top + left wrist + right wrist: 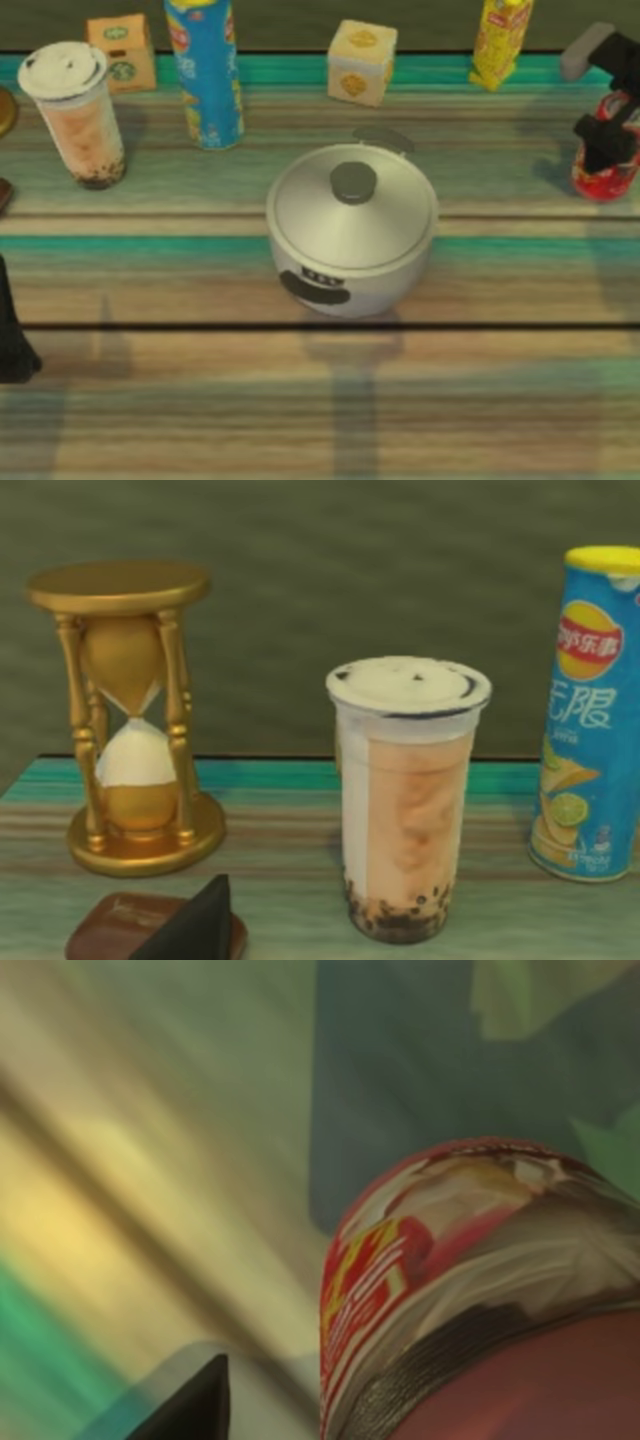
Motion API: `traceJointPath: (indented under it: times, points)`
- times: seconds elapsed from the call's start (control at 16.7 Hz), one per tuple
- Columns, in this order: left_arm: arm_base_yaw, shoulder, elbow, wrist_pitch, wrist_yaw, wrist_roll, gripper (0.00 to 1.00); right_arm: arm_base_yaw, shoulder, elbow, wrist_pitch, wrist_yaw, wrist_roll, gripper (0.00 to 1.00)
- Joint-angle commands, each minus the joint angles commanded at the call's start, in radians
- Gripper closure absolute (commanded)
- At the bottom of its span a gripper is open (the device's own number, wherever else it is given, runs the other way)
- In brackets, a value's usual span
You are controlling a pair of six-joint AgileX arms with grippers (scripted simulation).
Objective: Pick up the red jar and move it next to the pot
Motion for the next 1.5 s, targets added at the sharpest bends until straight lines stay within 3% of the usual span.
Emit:
traceJointPath:
  times: [0.06,0.84,1.5]
  points:
    - [0.000,0.000,0.000,0.000,0.000,0.000,0.00,0.000,0.000,0.000,0.000,0.000,0.000,0.00]
    - [0.000,0.000,0.000,0.000,0.000,0.000,0.00,0.000,0.000,0.000,0.000,0.000,0.000,0.98]
    - [0.000,0.000,0.000,0.000,0.000,0.000,0.00,-0.002,-0.010,-0.009,0.005,-0.001,0.000,1.00]
